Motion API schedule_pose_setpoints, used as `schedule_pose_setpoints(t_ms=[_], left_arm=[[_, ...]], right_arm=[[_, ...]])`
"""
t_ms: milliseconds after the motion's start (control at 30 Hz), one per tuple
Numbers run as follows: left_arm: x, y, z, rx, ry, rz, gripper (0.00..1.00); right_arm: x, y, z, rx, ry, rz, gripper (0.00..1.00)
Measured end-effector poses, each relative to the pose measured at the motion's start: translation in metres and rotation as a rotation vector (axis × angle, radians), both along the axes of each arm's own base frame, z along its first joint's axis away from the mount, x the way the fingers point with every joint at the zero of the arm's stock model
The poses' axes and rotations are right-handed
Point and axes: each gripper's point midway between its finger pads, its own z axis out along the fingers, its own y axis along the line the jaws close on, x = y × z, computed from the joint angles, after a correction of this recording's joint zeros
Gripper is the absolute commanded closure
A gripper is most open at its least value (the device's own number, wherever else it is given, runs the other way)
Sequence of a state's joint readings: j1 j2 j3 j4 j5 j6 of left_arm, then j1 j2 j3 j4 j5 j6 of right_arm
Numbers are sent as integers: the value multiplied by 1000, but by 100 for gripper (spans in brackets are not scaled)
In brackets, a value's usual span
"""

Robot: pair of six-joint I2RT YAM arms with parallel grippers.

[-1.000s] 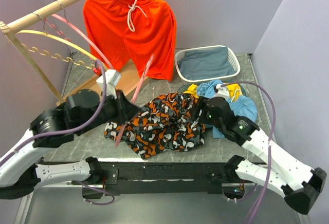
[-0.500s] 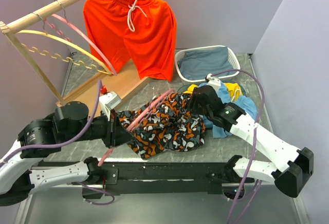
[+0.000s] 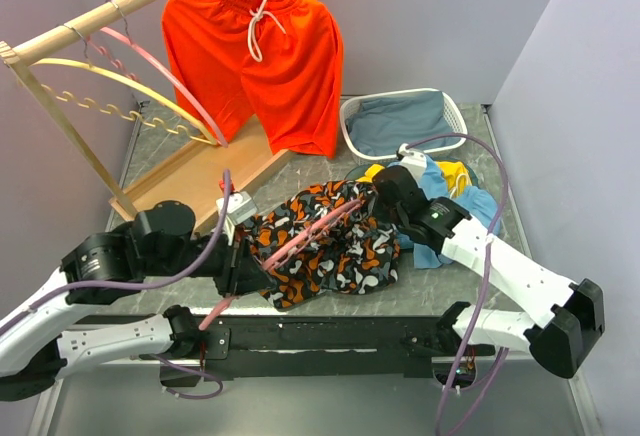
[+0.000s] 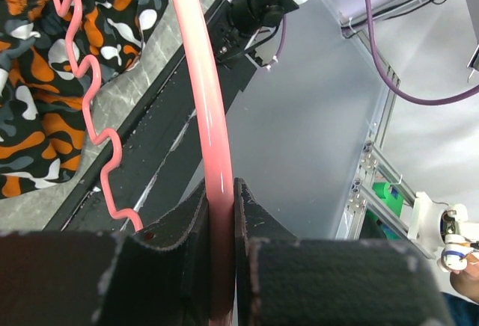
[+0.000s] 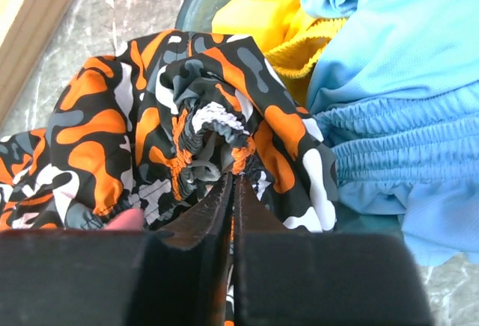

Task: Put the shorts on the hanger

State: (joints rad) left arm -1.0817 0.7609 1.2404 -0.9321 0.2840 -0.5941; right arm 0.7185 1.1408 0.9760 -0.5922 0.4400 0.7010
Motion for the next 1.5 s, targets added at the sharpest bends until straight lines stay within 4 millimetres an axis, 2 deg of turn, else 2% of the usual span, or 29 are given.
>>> schedule_pose_setpoints(t_ms=[300, 500, 600, 633, 800, 900, 933, 1100, 1200, 1300, 1333, 1433, 1500], left_arm=[[6, -16, -13, 10, 5, -17, 99], [10, -23, -26, 18, -1, -21, 99], [12, -26, -29, 11, -14, -28, 99], [12, -27, -29, 4, -18, -31, 99], [12, -29, -12, -84, -78, -44, 99], [13, -27, 6, -153, -135, -39, 99], [14, -26, 12, -176, -152, -32, 99], [32, -18, 42, -289, -252, 84, 99], [44, -14, 50, -343, -298, 158, 99], [53, -16, 54, -378, -323, 203, 99], [56, -18, 54, -389, -327, 215, 99], [65, -24, 49, -404, -330, 247, 99], [69, -26, 44, -408, -332, 266, 99]], right_arm=[[-7, -4, 25, 29, -65, 41, 100], [-17, -2, 45, 29, -119, 154, 100], [-19, 7, 62, 32, -149, 235, 100], [-19, 12, 72, 34, -162, 265, 100], [-12, 42, 147, 52, -291, 411, 100], [-12, 67, 203, 68, -386, 504, 100], [-11, 79, 231, 80, -436, 539, 100], [-28, 125, 288, 115, -536, 692, 100], [-38, 142, 296, 119, -555, 746, 100], [-40, 143, 291, 110, -545, 756, 79], [-39, 141, 288, 106, -538, 745, 65], [-34, 131, 278, 93, -517, 680, 41], [-32, 117, 270, 85, -500, 609, 34]])
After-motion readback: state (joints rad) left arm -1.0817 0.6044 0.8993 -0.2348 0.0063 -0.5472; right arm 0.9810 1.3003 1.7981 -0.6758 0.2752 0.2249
